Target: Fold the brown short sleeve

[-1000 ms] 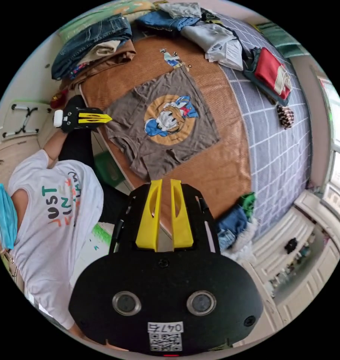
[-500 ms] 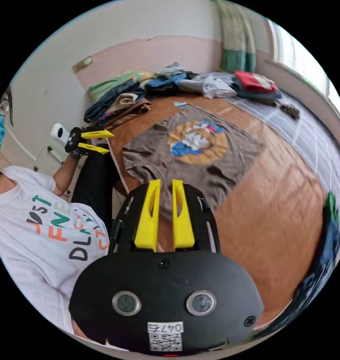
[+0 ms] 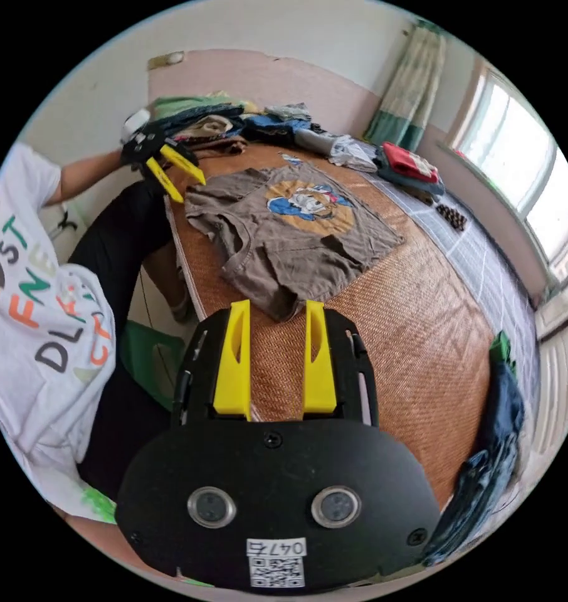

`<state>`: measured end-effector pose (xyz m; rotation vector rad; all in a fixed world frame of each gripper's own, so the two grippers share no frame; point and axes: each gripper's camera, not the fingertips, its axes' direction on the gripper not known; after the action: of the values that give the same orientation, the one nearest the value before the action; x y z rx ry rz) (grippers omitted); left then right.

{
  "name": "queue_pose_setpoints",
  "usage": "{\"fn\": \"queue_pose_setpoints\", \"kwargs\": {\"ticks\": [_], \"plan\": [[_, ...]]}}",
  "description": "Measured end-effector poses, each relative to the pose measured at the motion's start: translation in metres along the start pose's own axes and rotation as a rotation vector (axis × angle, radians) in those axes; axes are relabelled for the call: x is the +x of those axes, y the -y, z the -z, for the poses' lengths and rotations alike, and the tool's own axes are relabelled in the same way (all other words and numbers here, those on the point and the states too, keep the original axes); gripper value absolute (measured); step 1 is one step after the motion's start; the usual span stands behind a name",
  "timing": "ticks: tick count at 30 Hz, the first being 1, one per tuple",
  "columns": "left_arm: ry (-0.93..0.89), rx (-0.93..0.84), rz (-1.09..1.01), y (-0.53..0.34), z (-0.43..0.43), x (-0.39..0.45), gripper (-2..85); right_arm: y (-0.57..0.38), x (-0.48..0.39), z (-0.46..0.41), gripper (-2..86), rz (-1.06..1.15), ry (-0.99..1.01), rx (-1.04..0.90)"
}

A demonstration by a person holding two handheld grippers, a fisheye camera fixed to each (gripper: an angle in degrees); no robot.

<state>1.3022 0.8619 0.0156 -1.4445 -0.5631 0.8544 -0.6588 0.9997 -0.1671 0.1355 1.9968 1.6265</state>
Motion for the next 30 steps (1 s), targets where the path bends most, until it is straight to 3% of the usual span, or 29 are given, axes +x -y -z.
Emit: {"fn": "queue_pose_setpoints", "kwargs": {"ticks": [4,6,15,20,26,30], "plan": [[-0.070,-0.027,0.010,-0.008,-0.028,-0.035,6.3,-0.014,-0.016,-0.020,8.1,0.237,-0.069,-0.087],[-0.014,-0.047,0.024,-0.014,-0.040,-0.048,3.6,-0.022,-0.014,-0.022,5.5,0.269,-0.059,-0.087],[-0.199,-0.046,0.094,-0.083,-0.083,-0.125,0.4,-0.079,0.025,0.014,-0.8,0.242,0.161,-0.096],[-0.396,0.095,0.202,-0.166,-0.083,-0.174,0.4,-0.109,0.024,0.070,-0.7,0.244,0.241,-0.117],[-0.478,0.223,0.342,-0.238,-0.126,-0.314,1.0,-0.102,0.127,0.078,0.0,0.078,0.252,-0.114],[-0.496,0.199,0.518,-0.272,-0.193,-0.437,2.9,-0.095,0.237,0.015,4.3,-0.108,0.295,-0.131]]}}
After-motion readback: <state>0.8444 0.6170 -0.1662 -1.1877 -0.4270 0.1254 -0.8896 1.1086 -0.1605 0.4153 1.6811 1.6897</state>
